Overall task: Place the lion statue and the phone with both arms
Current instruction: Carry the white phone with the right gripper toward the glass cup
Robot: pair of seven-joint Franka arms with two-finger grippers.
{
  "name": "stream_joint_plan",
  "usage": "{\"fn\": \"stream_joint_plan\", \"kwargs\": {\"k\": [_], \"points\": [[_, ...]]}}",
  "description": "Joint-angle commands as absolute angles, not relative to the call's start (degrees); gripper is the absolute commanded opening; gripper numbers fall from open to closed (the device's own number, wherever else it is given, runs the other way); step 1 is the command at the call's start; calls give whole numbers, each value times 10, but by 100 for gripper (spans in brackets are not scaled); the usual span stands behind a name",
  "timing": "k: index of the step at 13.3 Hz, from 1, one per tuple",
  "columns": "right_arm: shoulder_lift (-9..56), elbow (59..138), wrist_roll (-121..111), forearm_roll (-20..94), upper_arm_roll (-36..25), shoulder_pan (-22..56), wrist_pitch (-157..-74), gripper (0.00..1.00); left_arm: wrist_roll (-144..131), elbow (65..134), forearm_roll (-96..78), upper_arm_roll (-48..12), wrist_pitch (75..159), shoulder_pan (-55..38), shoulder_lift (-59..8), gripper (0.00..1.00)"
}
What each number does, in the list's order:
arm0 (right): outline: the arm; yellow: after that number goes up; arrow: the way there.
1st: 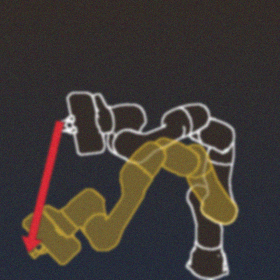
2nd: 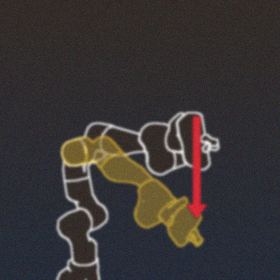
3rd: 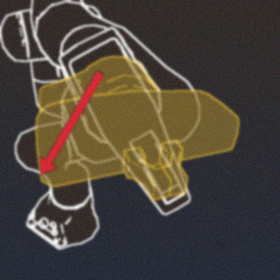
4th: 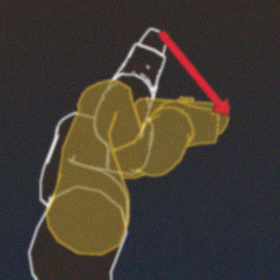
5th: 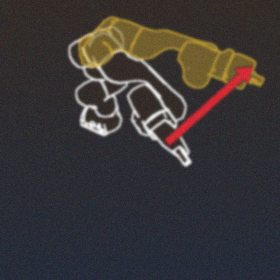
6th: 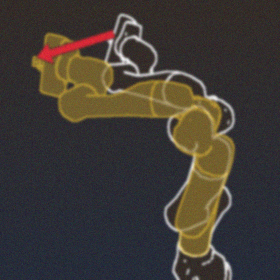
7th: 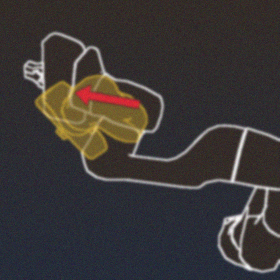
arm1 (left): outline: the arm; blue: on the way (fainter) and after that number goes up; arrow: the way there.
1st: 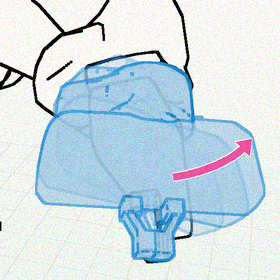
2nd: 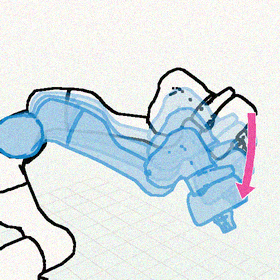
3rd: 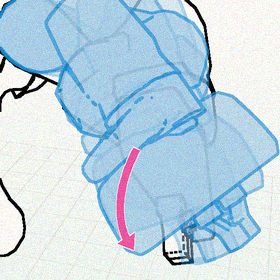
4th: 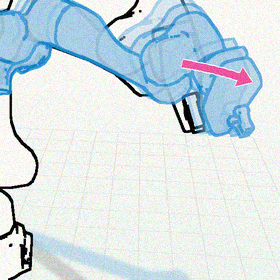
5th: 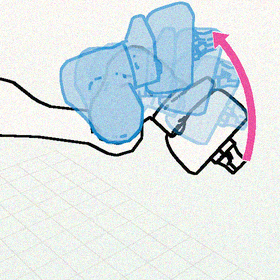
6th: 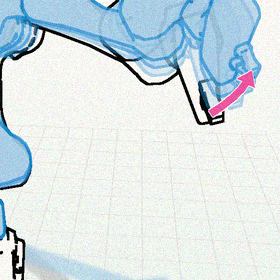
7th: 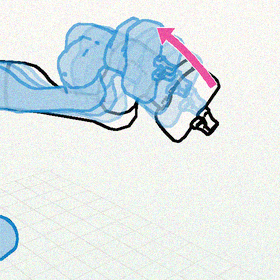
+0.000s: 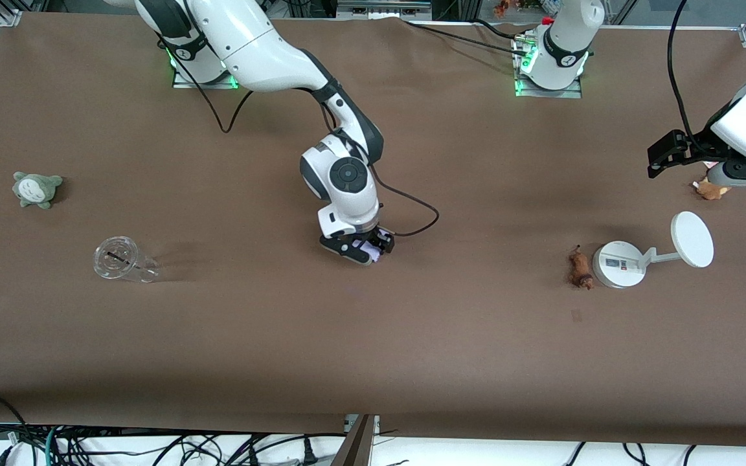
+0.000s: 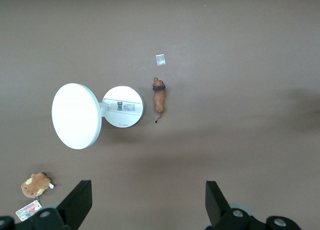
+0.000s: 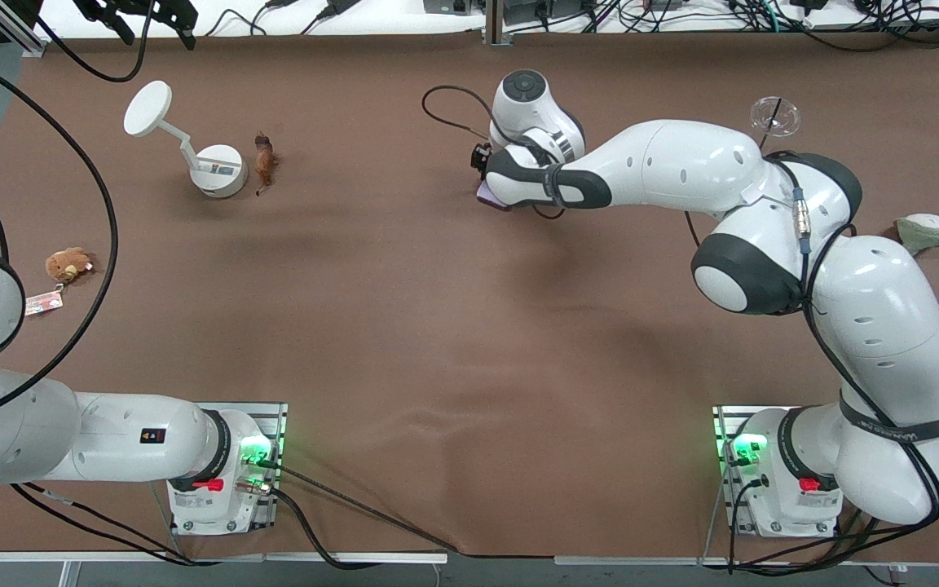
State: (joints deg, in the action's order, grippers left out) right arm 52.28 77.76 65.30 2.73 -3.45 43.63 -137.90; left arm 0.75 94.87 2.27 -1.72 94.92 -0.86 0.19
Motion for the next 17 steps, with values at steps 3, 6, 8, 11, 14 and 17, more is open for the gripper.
{"fn": "stream_joint_plan", "kwargs": {"k": [3,6,8,11,14,17], "points": [[467,767,478,35,-26,342,-1283,53,13,951,11,-12,938,-8,6,100],[442,770,289,36,-29,267,-1203,53,21,950,10,-9,933,-1,10,100],[441,775,199,43,-30,215,-1186,53,22,950,6,-9,933,4,9,100],[443,790,83,43,-30,157,-1172,53,22,949,4,-9,933,6,10,100],[442,808,22,42,-32,130,-1172,53,22,949,3,-8,933,7,10,100],[445,817,-2,40,-32,117,-1178,53,23,950,4,-8,931,10,10,100]]}}
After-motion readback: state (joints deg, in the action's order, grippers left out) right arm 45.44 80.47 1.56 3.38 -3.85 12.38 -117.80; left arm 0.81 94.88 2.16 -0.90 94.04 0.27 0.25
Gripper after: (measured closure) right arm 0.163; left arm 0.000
